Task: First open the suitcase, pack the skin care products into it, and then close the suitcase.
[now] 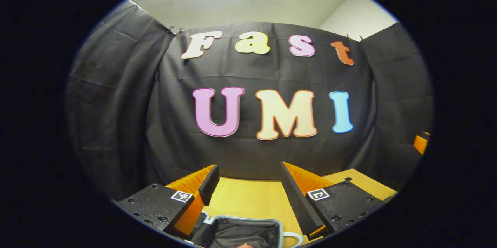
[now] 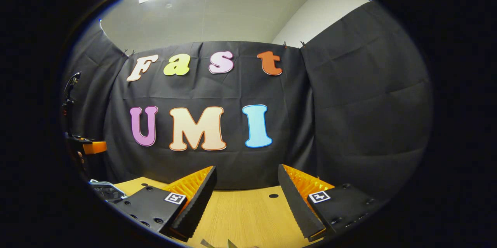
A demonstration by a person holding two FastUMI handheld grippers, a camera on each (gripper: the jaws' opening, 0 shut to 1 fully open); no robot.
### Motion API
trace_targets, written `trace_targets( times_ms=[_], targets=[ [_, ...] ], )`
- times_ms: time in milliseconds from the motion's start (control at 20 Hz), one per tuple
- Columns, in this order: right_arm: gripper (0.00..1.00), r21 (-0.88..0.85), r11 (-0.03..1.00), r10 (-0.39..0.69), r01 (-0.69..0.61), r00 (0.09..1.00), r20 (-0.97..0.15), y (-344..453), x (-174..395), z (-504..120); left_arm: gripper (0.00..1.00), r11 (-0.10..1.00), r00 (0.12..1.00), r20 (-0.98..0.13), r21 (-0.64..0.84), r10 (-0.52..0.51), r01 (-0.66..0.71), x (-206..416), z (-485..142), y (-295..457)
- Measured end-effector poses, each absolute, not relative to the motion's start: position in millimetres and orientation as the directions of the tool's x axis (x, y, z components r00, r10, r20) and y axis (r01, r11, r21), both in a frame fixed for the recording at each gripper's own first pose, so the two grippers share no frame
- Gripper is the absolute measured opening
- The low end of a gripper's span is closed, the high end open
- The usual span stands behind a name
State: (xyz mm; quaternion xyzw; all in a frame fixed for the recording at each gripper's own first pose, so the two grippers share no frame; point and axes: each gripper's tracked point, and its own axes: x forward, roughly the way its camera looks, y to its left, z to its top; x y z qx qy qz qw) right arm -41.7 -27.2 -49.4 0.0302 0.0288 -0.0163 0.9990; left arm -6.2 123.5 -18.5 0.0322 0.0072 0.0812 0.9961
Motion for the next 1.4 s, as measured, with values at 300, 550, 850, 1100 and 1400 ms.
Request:
trace_targets(
  times_ms=[300, 550, 850, 1100, 1400],
  targets=[
    [0.98, 0.098, 0.995, 0.021, -0.014, 0.998, -0.061, -45, -41, -53, 0.94, 0.994, 0.995, -0.045, 0.062, 0.093, -0.090, -14, -49, 40],
    [0.98, 0.106, 0.993, 0.065, -0.058, 0.996, -0.067, -44, -45, -56, 0.92, 0.998, 0.991, -0.124, 0.043, 0.050, -0.045, -31, -96, -8],
    [0.98, 0.085, 0.993, 0.091, -0.083, 0.991, -0.097, -49, -47, -63, 0.92, 0.998, 0.973, -0.229, 0.046, -0.031, 0.043, -41, -162, -56],
    [0.98, 0.056, 0.992, 0.117, -0.110, 0.985, -0.128, -47, -56, -77, 0.92, 0.996, 0.953, -0.296, 0.033, -0.066, 0.080, -48, -210, -83],
    [0.98, 0.026, 0.988, 0.156, -0.154, 0.975, -0.157, -42, -64, -87, 0.93, 0.992, 0.902, -0.419, 0.012, -0.107, 0.124, -68, -276, -111]
  ],
)
